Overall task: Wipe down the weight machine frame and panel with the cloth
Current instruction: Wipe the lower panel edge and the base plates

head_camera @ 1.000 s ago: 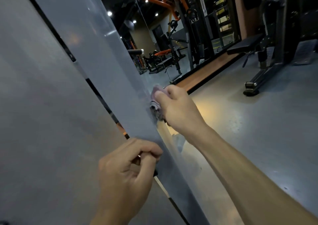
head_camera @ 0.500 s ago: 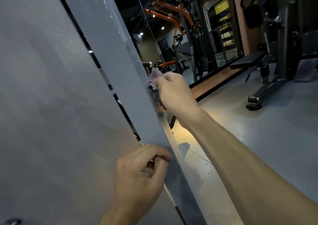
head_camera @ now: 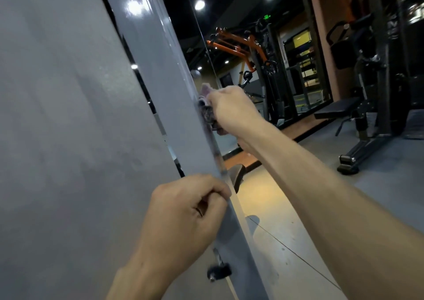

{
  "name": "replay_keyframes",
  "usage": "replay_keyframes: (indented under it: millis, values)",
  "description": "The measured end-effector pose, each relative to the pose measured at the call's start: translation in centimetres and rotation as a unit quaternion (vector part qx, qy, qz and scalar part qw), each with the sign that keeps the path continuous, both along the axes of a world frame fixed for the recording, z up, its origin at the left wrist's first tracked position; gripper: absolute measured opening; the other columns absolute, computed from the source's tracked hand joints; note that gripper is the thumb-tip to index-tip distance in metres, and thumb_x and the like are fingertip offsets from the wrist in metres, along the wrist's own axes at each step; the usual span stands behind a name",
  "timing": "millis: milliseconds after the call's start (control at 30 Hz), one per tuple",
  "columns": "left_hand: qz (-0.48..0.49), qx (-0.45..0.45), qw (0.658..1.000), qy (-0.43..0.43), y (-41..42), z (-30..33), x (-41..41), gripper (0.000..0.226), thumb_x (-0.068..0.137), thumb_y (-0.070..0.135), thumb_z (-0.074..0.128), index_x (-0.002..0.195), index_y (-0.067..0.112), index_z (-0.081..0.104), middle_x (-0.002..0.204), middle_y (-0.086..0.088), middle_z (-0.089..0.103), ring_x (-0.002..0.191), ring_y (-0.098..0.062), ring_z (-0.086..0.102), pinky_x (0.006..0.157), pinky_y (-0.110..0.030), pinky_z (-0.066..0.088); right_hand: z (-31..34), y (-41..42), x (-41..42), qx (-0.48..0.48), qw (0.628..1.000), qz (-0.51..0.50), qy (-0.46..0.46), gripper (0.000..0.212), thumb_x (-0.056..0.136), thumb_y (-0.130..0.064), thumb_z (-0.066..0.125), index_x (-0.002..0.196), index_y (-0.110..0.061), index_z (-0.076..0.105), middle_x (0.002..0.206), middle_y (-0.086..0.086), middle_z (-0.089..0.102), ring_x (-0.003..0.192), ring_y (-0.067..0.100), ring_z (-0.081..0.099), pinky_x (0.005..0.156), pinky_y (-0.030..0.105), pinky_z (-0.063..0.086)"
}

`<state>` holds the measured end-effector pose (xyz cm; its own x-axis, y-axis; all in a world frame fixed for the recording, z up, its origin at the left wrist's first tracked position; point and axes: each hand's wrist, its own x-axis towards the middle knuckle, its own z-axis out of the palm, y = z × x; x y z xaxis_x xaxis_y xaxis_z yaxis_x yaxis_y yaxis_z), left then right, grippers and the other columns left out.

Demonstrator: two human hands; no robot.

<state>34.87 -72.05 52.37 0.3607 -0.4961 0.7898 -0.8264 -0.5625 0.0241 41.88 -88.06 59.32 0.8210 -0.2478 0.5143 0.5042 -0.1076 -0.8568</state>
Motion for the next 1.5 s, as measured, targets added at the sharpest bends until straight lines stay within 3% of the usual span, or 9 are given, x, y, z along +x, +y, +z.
replay_keyframes:
  millis: [200, 433, 667, 767, 933, 1067, 1267, 1400, 1500]
  values:
    - [-0.01, -0.022, 0.999, -0.021, 0.5, 2.3, 0.2, 0.028, 0.079, 0.007, 0.056, 0.074, 0.029, 0.071, 0.07, 0.018, 0.069, 0.061, -0.007, 0.069, 0.053, -0.033, 0.054, -7.3, -1.0, 0.6, -0.029, 0.991, 0.041, 0.128, 0.029, 0.103, -0.019, 0.045, 0.077, -0.012, 0.056, 0.063, 0.01, 0.042, 0.045, 0.017, 0.036, 0.048, 0.027, 0.028]
    - [-0.025, -0.035, 0.999, -0.005, 0.2, 2.9, 0.5, 0.031, 0.079, 0.004, 0.056, 0.071, 0.031, 0.071, 0.066, 0.017, 0.067, 0.059, -0.01, 0.069, 0.049, -0.033, 0.053, 3.9, 0.0, -0.5, -0.026, 0.999, -0.005, -0.019, 0.032, 0.108, -0.035, 0.046, 0.094, -0.011, 0.061, 0.068, -0.006, 0.048, 0.058, 0.009, 0.042, 0.058, 0.027, 0.033]
    - [-0.041, -0.042, 0.998, 0.0, 0.3, 2.8, 0.7, 0.031, 0.081, 0.012, 0.053, 0.07, 0.039, 0.066, 0.065, 0.016, 0.067, 0.057, -0.012, 0.068, 0.048, -0.036, 0.051, -5.6, -0.1, -1.0, -0.047, 0.998, 0.007, 0.042, 0.041, 0.108, -0.028, 0.043, 0.088, 0.0, 0.065, 0.066, 0.006, 0.048, 0.055, 0.016, 0.041, 0.055, 0.033, 0.031]
    - [-0.048, -0.038, 0.998, 0.003, 0.3, 2.9, 0.7, 0.031, 0.081, 0.016, 0.051, 0.07, 0.042, 0.063, 0.064, 0.017, 0.066, 0.057, -0.012, 0.068, 0.048, -0.035, 0.051, -2.6, 0.0, -1.2, -0.051, 0.999, -0.013, 0.016, 0.036, 0.106, -0.025, 0.045, 0.073, -0.014, 0.055, 0.062, -0.001, 0.049, 0.054, 0.013, 0.043, 0.058, 0.033, 0.034]
    - [-0.074, -0.046, 0.996, 0.032, 0.4, 3.2, 0.6, 0.028, 0.083, 0.022, 0.049, 0.072, 0.042, 0.065, 0.069, 0.018, 0.069, 0.058, -0.015, 0.069, 0.048, -0.036, 0.053, 4.2, 0.2, -0.3, -0.005, 1.0, 0.016, -0.023, 0.036, 0.109, -0.032, 0.043, 0.11, -0.006, 0.068, 0.079, 0.004, 0.058, 0.069, 0.016, 0.052, 0.068, 0.032, 0.042]
    - [-0.069, -0.04, 0.996, 0.035, 0.7, 3.0, 0.5, 0.031, 0.084, 0.017, 0.05, 0.073, 0.042, 0.065, 0.068, 0.018, 0.068, 0.058, -0.016, 0.069, 0.048, -0.038, 0.052, -0.7, -1.2, -0.9, 0.007, 1.0, 0.014, 0.015, 0.04, 0.109, -0.036, 0.046, 0.081, -0.01, 0.062, 0.055, -0.007, 0.049, 0.047, 0.012, 0.038, 0.043, 0.021, 0.033]
    - [-0.054, -0.033, 0.997, 0.033, 0.9, 3.1, 0.7, 0.036, 0.082, 0.007, 0.055, 0.073, 0.039, 0.068, 0.069, 0.019, 0.068, 0.06, -0.014, 0.069, 0.05, -0.036, 0.054, -2.2, 0.0, -4.3, 0.028, 1.0, 0.005, 0.01, 0.027, 0.1, -0.024, 0.055, 0.075, -0.015, 0.053, 0.055, -0.002, 0.05, 0.044, 0.012, 0.042, 0.047, 0.026, 0.033]
    - [-0.055, -0.032, 0.996, 0.056, 1.0, 3.1, 0.6, 0.03, 0.083, 0.009, 0.054, 0.077, 0.034, 0.07, 0.073, 0.019, 0.07, 0.062, -0.013, 0.07, 0.053, -0.037, 0.056, 3.6, 1.5, -4.6, -0.021, 0.998, -0.052, -0.043, 0.034, 0.103, -0.036, 0.054, 0.096, -0.005, 0.063, 0.077, 0.003, 0.061, 0.067, 0.017, 0.057, 0.059, 0.033, 0.046]
    - [-0.057, -0.021, 0.996, 0.07, 1.0, 3.4, 0.6, 0.027, 0.084, 0.011, 0.053, 0.078, 0.032, 0.07, 0.076, 0.02, 0.071, 0.064, -0.014, 0.071, 0.055, -0.037, 0.057, 6.8, 1.7, -4.6, 0.02, 0.994, -0.054, -0.091, 0.038, 0.104, -0.039, 0.053, 0.103, -0.003, 0.065, 0.078, 0.005, 0.063, 0.067, 0.019, 0.059, 0.055, 0.032, 0.046]
